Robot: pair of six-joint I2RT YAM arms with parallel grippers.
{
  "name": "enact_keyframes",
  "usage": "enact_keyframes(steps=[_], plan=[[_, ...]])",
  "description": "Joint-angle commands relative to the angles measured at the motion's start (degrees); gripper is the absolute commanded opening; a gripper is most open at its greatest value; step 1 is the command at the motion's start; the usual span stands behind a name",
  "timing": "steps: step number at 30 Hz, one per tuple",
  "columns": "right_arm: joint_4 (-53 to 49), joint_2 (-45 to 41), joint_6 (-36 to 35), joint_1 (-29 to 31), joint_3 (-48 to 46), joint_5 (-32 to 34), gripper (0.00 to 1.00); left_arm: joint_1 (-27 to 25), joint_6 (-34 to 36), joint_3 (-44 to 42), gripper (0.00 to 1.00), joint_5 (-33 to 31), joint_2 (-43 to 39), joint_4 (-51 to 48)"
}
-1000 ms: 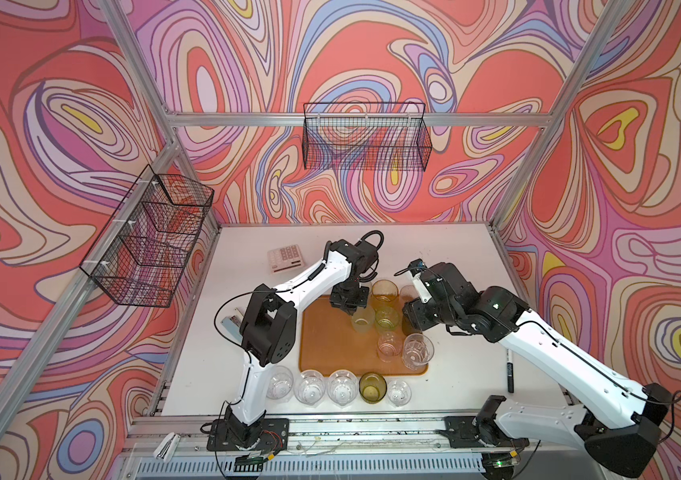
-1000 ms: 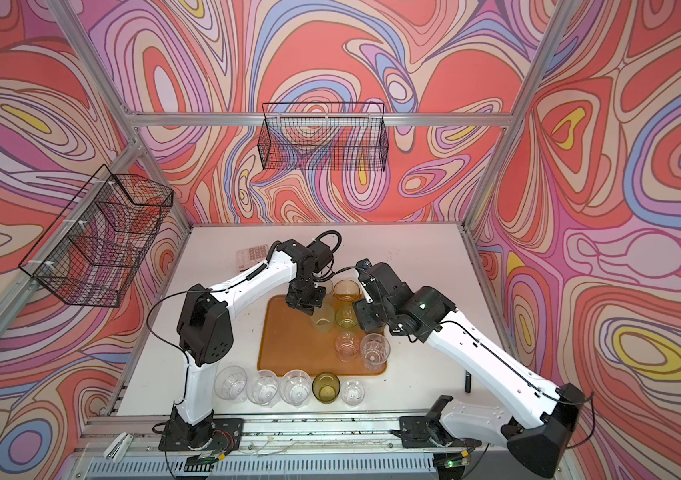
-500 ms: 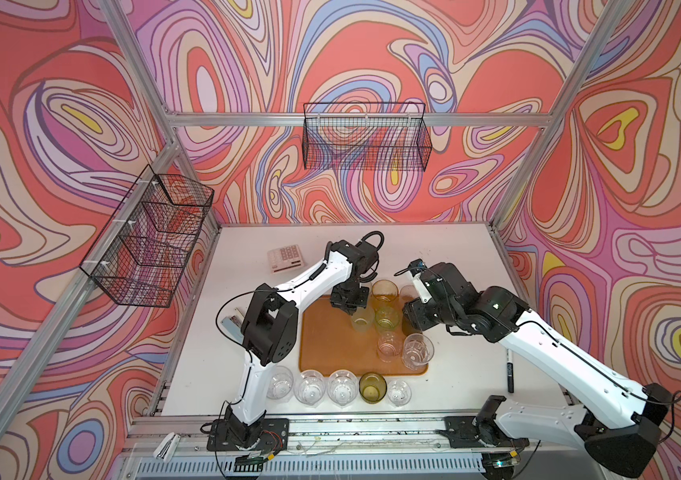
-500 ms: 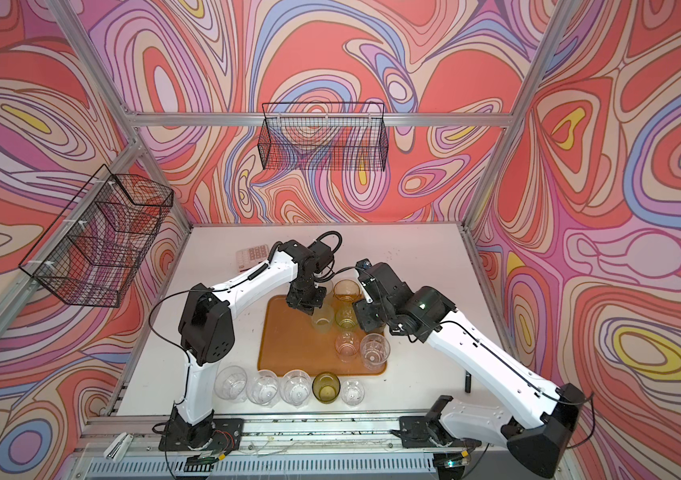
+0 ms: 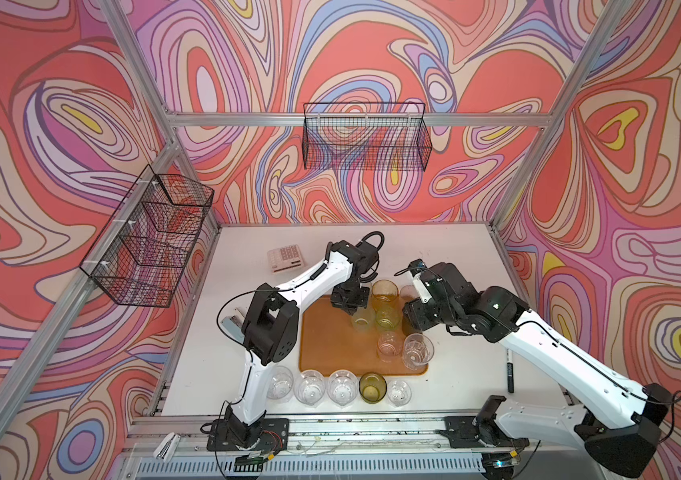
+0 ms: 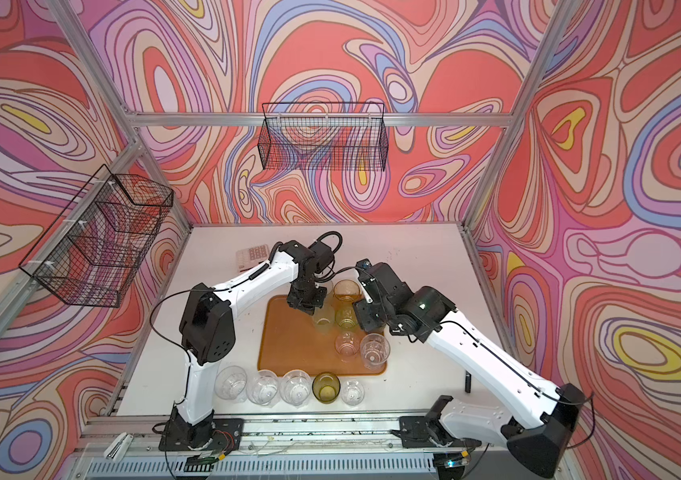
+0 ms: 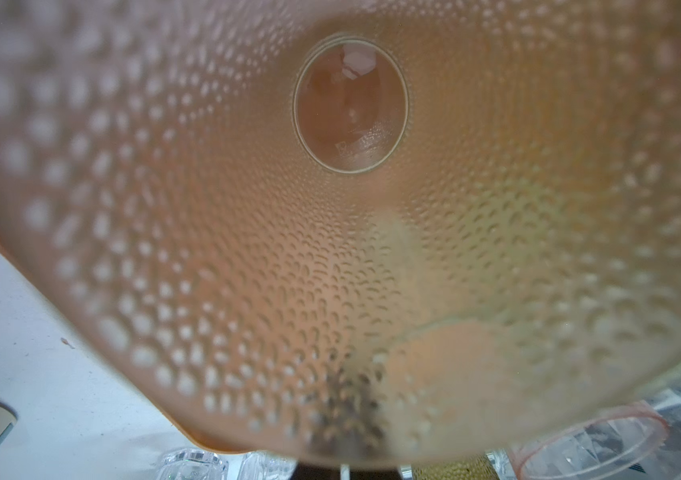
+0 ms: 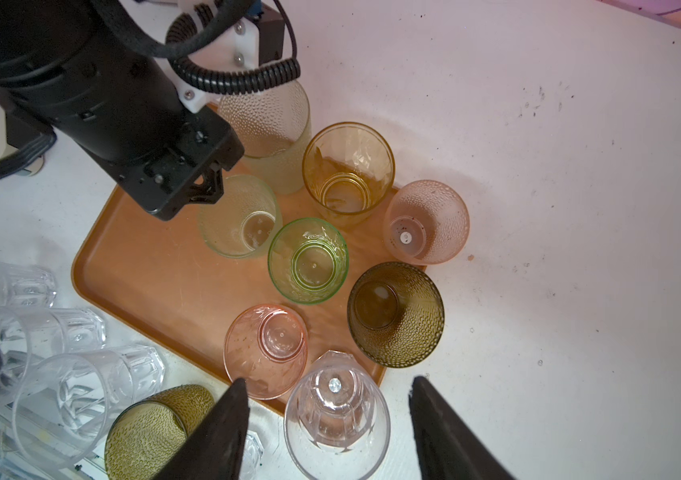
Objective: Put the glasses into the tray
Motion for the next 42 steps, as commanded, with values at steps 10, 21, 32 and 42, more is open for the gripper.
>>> enact_keyframes(steps=[10,21,32,42], plan=[[0.1,-1.1,-0.1,0.4,-0.8,-0.1,0.64,-0.4,-1.0,0.0,0.10,-0.1,1.3,-1.1],[0.0,-0.9,-0.2,0.4,-0.6,-0.2,0.63,-0.4,-1.0,0.0,0.12,0.3,1.7,-1.1],[0.1,-1.0,-0.2,0.4,-0.6,-0.4,0.63,-0.4,-1.0,0.6,0.21,0.4,0.5,-1.6],[0.1,-0.9,-0.2,0.4,-0.5,-0.4,0.63,-0.4,-0.7,4.0,0.29,0.1,-1.7,-3.9]])
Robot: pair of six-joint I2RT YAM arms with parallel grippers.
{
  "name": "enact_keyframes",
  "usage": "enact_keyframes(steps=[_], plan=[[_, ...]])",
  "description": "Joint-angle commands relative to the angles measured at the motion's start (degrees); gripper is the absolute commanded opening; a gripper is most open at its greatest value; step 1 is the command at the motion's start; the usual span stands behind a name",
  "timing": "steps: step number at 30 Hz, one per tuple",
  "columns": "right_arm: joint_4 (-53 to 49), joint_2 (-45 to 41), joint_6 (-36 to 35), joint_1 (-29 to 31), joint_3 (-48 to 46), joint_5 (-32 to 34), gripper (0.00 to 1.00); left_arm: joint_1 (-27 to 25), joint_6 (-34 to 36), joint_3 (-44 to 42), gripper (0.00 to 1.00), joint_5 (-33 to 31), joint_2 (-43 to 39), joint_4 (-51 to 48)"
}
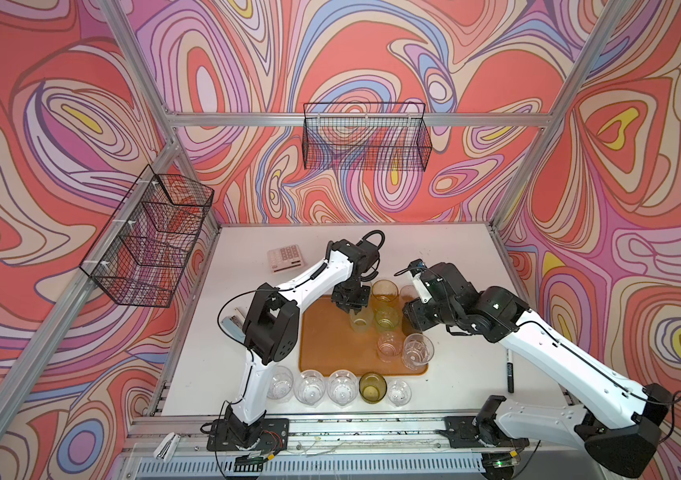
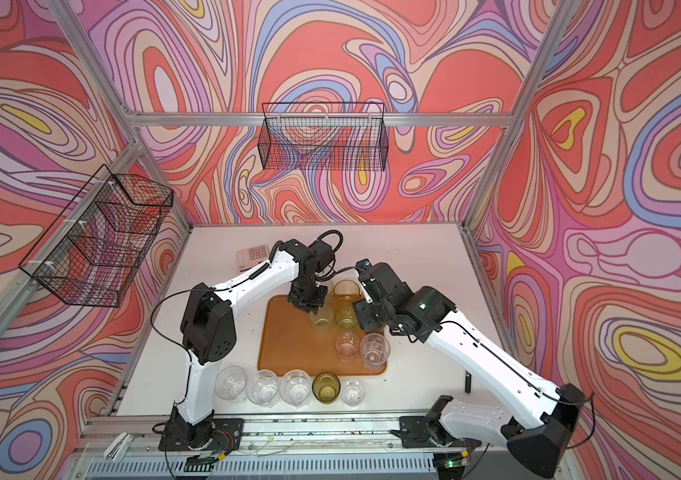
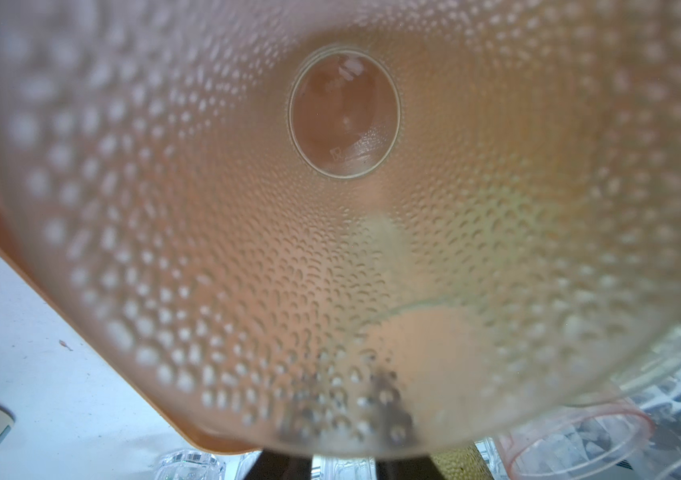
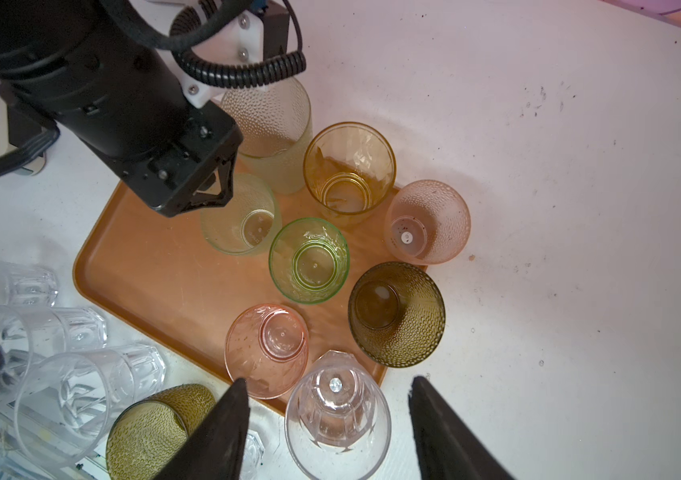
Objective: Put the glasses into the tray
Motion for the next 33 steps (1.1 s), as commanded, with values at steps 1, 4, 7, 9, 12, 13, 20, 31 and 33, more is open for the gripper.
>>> enact_keyframes(steps=[1,4,7,9,12,13,20,31,33], plan=[[0.1,-0.9,-0.2,0.4,-0.5,-0.2,0.63,-0.5,-0.5,2.4,0.30,0.0,-2.4,-3.3],[0.1,-0.9,-0.2,0.4,-0.5,-0.3,0.63,-0.4,-0.3,2.8,0.30,-0.3,-3.6,-3.7],[0.4,-1.0,-0.2,0.4,-0.4,-0.2,0.63,-0.5,-0.1,3.2,0.30,-1.1,-4.9,-4.5],[0.7,-1.0,-0.3,0.4,-0.5,-0.2,0.63,-0.4,-0.1,3.0,0.31,-1.9,-6.0,-4.8],[1.2,-0.9,-0.2,0.4,-0.7,-0.3,0.63,-0.4,0.0,1.8,0.31,-2.8,-8.1,-5.4],[1.2,-0.9,-0.2,0.4,-0.8,-0.3,0.63,-0.4,0.0,1.1,0.30,-3.1,-9.0,-5.5],[1.5,-0.6,-0.1,0.4,-0.6,-0.5,0.63,-0.3,-0.7,-3.2,0.30,-5.6,-15.0,-7.3],[3.1,-0.9,0.1,0.4,-1.4,-1.2,0.63,1.6,-5.4,-15.7,0.30,-7.0,-28.6,-7.0],[2.9,-0.7,-0.1,0.4,-1.0,-1.2,0.63,2.5,-6.9,-17.6,0.30,-6.4,-30.9,-7.5]])
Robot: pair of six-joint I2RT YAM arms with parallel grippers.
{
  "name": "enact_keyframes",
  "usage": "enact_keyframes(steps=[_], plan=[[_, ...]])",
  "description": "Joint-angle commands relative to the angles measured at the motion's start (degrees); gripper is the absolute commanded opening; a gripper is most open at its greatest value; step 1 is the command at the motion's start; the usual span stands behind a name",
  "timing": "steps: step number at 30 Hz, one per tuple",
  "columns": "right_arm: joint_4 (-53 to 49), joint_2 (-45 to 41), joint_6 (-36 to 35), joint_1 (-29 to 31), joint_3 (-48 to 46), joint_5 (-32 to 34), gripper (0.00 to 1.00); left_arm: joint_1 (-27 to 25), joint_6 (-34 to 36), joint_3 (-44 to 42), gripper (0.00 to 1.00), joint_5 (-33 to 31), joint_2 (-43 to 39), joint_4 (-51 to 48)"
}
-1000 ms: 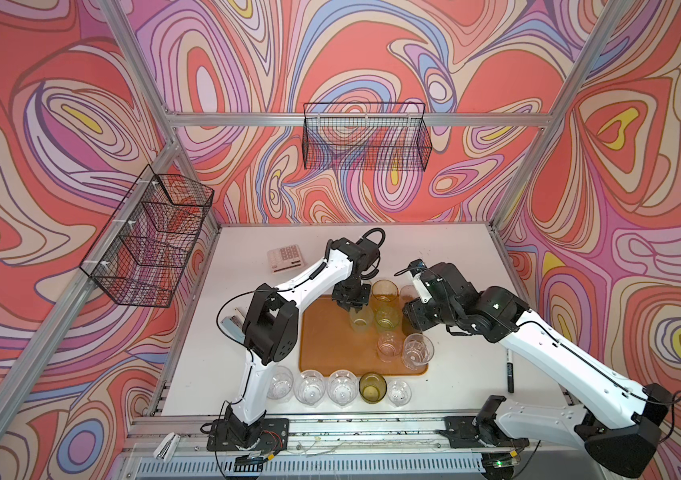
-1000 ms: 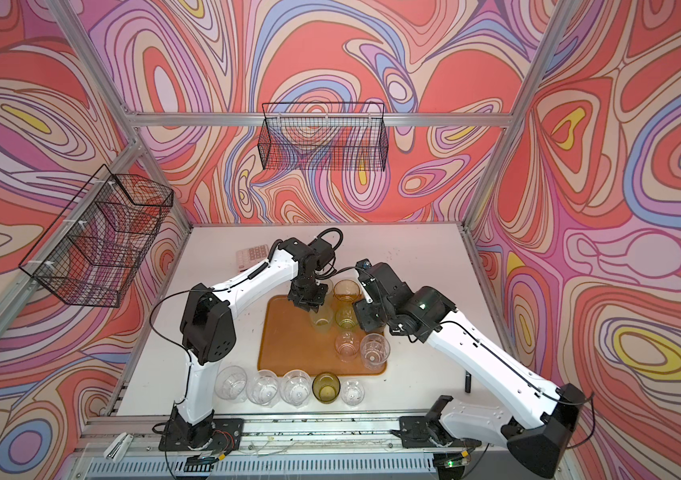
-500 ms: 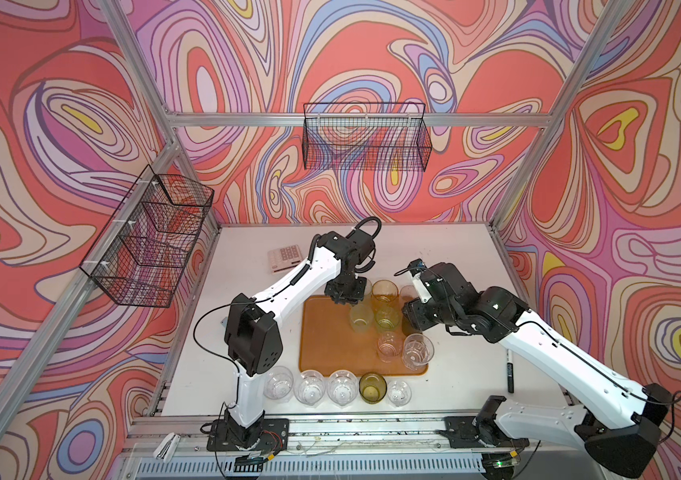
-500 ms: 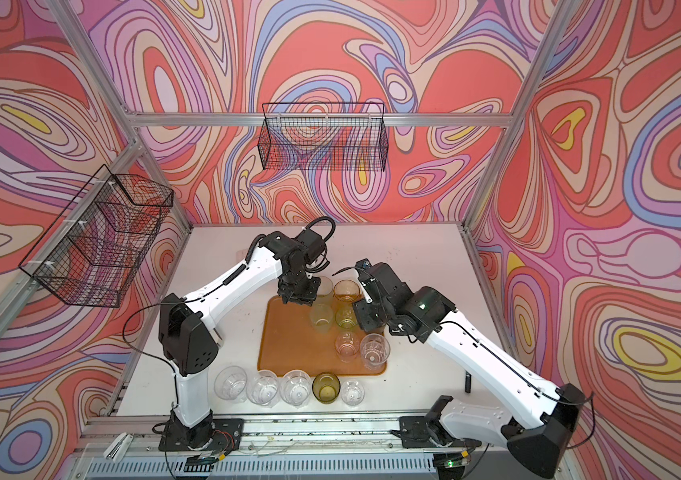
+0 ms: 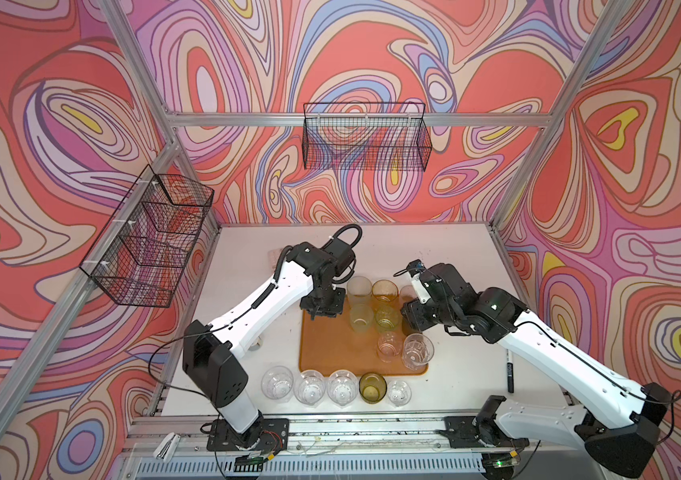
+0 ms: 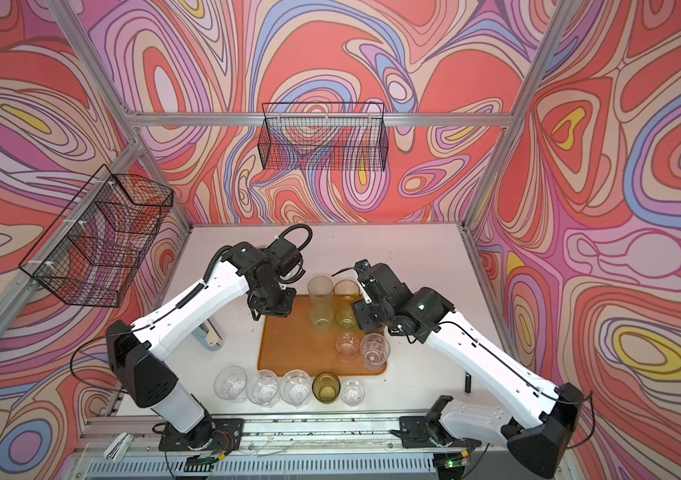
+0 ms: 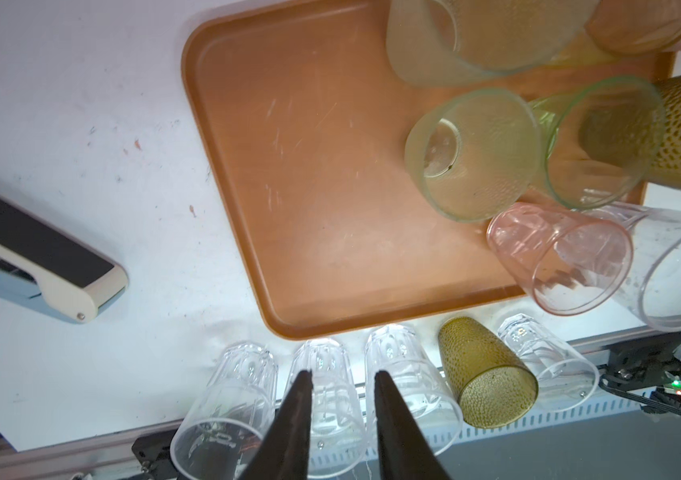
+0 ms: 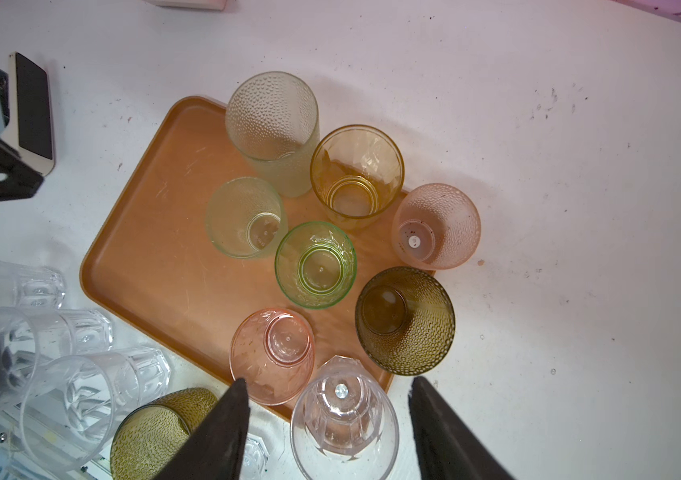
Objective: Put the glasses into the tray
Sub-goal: 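Open the left gripper and raise it off the placed glass, then move the left gripper down to a clear cut-glass tumbler near the robot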
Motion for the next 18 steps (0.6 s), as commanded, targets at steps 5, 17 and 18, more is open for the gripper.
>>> enact_keyframes(steps=[5,17,18], plan=[[0.5,-0.6,-0.2,0.4,0.8,-0.1,0.63,3.6,-5.7,-5.9,0.30,-0.7,-9.0,-5.1],[1.1,-0.1,-0.4,0.4,0.6,-0.6,0.63,8.0,-10.7,-20.0,0.30,-0.7,-23.5,-9.9],[1.0,0.0,-0.5,0.4,0.6,-0.7,0.63,8.2,-11.2,-20.9,0.31,-0.8,-24.5,-10.4]])
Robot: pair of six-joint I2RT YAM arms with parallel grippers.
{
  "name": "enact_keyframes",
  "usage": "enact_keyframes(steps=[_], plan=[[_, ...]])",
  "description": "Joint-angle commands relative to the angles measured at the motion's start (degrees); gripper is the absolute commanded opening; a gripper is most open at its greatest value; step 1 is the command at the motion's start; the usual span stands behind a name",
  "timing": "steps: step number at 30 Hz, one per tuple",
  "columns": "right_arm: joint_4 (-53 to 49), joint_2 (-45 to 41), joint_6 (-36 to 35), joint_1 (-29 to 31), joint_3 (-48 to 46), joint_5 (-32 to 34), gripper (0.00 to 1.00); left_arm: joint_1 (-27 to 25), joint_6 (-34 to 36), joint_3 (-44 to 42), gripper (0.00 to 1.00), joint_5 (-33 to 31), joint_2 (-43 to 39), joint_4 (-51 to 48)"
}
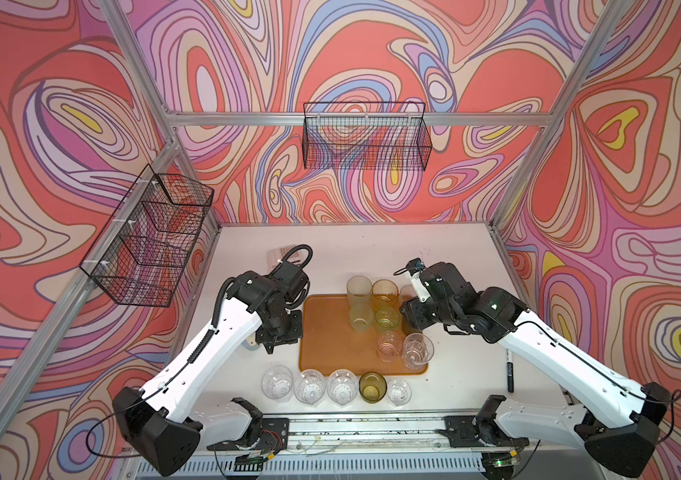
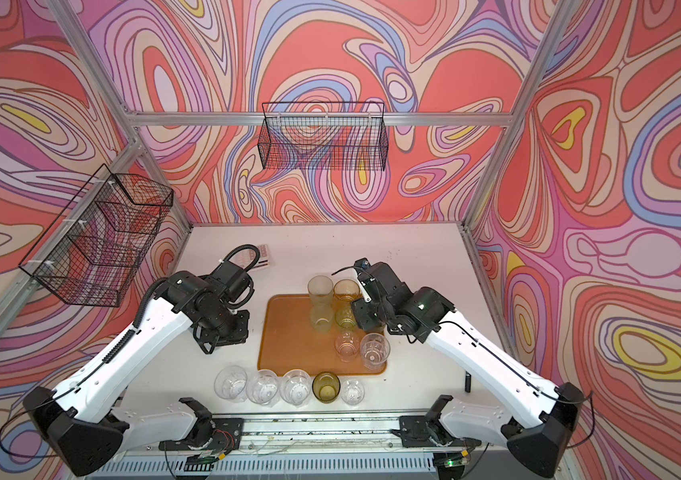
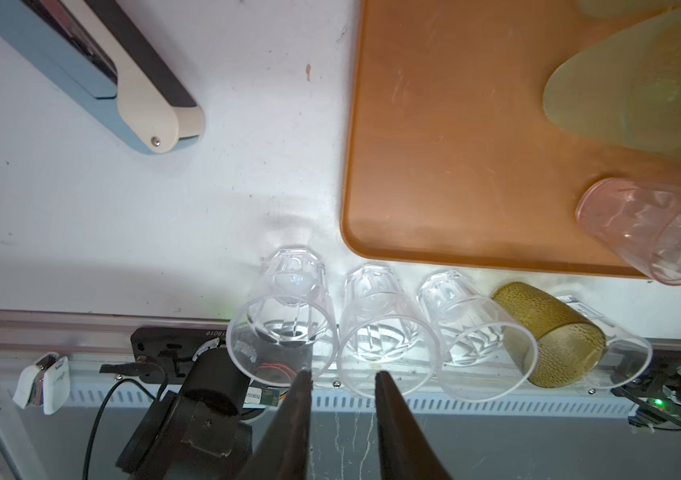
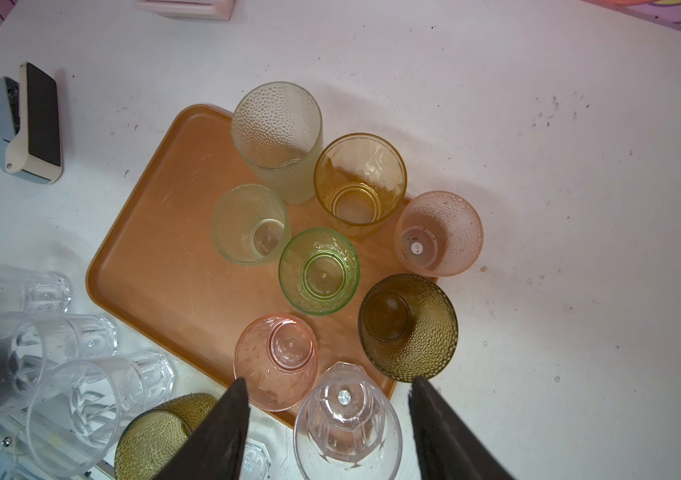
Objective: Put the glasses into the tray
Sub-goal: 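Move the left gripper down to a clear cut-glass tumbler near the robot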
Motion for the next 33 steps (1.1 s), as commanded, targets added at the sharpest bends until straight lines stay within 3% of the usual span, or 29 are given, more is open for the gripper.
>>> enact_keyframes(steps=[1,18,27,33], plan=[[0.2,0.0,-0.5,0.4,0.7,-0.5,0.63,0.8,-3.2,-2.7,0.31,-1.1,-2.9,-5.2],[1.5,1.6,-1.3,0.4,0.7,-0.9,0.63,2.5,-12.4,-17.9,0.32,0.6,-18.3,-6.1],[1.4,1.9,-1.6,0.4,0.4,-0.7,0.63,5.7,-12.5,-22.1,0.32,1.1,-19.4,-5.9],[1.2,1.5,-1.4,0.4,0.1,-0.6,0.63,9.4,-11.2,-25.6,0.32,4.7,-20.2,-1.9]])
